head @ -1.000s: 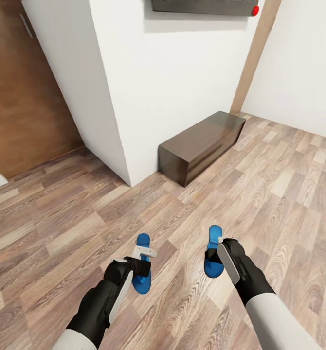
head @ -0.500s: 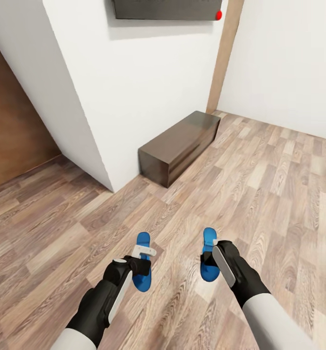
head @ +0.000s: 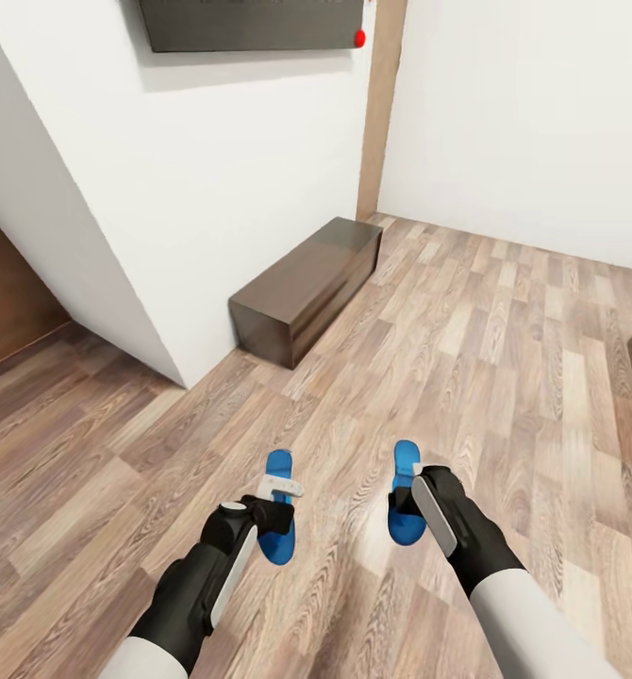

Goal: In the bedroom, move the book from the bed onto either nightstand, and place the two sandals side by side next to the bed.

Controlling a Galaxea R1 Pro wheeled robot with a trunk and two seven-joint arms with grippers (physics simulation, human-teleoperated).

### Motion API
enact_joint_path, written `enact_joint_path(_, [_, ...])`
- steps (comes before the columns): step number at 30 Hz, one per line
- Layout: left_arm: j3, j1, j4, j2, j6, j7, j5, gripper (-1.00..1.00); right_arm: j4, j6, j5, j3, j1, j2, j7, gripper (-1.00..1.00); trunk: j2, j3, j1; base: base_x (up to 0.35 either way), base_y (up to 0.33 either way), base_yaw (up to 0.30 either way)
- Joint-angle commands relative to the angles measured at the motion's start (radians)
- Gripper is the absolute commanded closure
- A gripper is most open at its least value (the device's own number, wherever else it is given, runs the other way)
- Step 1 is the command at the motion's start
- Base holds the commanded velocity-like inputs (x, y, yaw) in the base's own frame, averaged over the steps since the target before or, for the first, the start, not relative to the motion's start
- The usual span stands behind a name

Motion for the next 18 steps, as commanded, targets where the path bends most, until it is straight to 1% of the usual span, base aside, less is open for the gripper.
enact_joint_path(1, [0.0, 0.0, -0.002, 0.0, 0.005, -0.001, -0.001, 1.0, 0.0, 0.002, -0.01, 0.002, -0.001, 0.0, -0.013, 1.0, 0.007, 0.003, -0.004, 0.0, 0.0, -0.27])
enact_joint_path(4, [-0.001, 0.0, -0.003, -0.002, 0.004, -0.002, -0.001, 1.0, 0.003, 0.003, -0.011, 0.003, -0.001, 0.001, -0.011, 1.0, 0.028, 0.013, -0.016, 0.0, 0.0, -0.27])
enact_joint_path(6, [-0.01, 0.0, -0.003, -0.003, 0.001, -0.004, 0.033, 1.0, 0.006, 0.004, -0.015, 0.009, -0.001, 0.006, 0.021, 1.0, 0.042, 0.021, -0.023, 0.0, 0.0, -0.27])
enact_joint_path(7, [-0.026, 0.0, -0.002, -0.002, -0.013, -0.005, 0.074, 1.0, 0.007, 0.006, -0.017, 0.024, -0.001, 0.008, 0.045, 1.0, 0.049, 0.024, -0.027, 0.0, 0.0, -0.27])
enact_joint_path(8, [-0.033, 0.0, -0.002, -0.001, -0.018, -0.005, 0.086, 1.0, 0.007, 0.006, -0.018, 0.029, -0.001, 0.009, 0.051, 1.0, 0.056, 0.028, -0.031, 0.0, 0.0, -0.27])
enact_joint_path(10, [-0.063, 0.0, 0.002, 0.001, -0.035, -0.005, 0.123, 1.0, 0.007, 0.008, -0.019, 0.042, -0.001, 0.01, 0.068, 1.0, 0.07, 0.034, -0.039, 0.0, 0.0, -0.27])
enact_joint_path(11, [-0.072, 0.0, 0.003, 0.001, -0.039, -0.004, 0.132, 1.0, 0.007, 0.008, -0.019, 0.045, -0.001, 0.01, 0.072, 1.0, 0.077, 0.037, -0.042, 0.0, 0.0, -0.27])
enact_joint_path(12, [-0.079, 0.0, 0.004, 0.002, -0.042, -0.004, 0.138, 1.0, 0.007, 0.008, -0.019, 0.047, -0.001, 0.011, 0.075, 1.0, 0.084, 0.04, -0.046, 0.0, 0.0, -0.27])
enact_joint_path(18, [-0.082, 0.0, 0.004, 0.003, -0.043, -0.004, 0.141, 1.0, 0.007, 0.008, -0.02, 0.049, -0.001, 0.011, 0.076, 1.0, 0.126, 0.059, -0.069, 0.0, 0.0, -0.27])
